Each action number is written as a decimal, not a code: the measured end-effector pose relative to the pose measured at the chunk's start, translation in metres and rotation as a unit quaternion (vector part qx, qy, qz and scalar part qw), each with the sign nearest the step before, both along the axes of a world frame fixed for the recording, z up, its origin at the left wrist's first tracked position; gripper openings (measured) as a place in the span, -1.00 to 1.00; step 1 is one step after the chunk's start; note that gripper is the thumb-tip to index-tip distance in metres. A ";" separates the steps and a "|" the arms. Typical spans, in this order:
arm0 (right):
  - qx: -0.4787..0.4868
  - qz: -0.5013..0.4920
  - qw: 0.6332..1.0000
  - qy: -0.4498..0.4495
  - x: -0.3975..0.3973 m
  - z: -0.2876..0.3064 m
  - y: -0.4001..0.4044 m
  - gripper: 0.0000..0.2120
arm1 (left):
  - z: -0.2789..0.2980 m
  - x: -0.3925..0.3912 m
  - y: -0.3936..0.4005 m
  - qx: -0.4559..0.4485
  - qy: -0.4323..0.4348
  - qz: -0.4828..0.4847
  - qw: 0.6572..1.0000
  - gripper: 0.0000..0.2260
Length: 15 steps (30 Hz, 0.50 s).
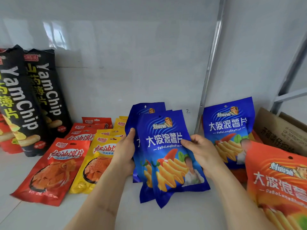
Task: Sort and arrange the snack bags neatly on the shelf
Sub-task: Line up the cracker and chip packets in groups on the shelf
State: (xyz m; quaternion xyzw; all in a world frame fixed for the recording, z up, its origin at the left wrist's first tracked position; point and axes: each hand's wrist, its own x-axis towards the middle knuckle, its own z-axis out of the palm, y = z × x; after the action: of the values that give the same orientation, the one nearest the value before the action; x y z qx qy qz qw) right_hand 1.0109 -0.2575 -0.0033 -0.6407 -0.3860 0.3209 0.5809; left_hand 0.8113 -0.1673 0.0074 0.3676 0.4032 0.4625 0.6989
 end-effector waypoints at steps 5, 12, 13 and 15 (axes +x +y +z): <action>-0.006 -0.016 0.998 -0.066 -0.007 -0.005 0.008 -0.79 | 0.002 0.001 -0.002 0.002 0.020 0.000 1.000 -0.59; -0.038 -0.027 0.987 -0.154 -0.015 -0.004 0.011 -0.77 | 0.004 -0.002 -0.006 0.020 -0.037 -0.077 0.996 -0.42; -0.041 -0.026 0.986 -0.161 -0.015 -0.003 0.010 -0.77 | 0.004 -0.003 -0.006 0.025 -0.037 -0.084 0.995 -0.43; -0.045 -0.026 0.983 -0.177 -0.015 -0.002 0.009 -0.76 | 0.004 -0.003 -0.005 0.032 -0.020 -0.075 0.997 -0.49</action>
State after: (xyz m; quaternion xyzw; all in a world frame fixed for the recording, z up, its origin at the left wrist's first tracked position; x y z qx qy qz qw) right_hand 0.9961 -0.2483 -0.0051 -0.7230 -0.4506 0.2042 0.4822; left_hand 0.8078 -0.1722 0.0113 0.4093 0.3457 0.4289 0.7273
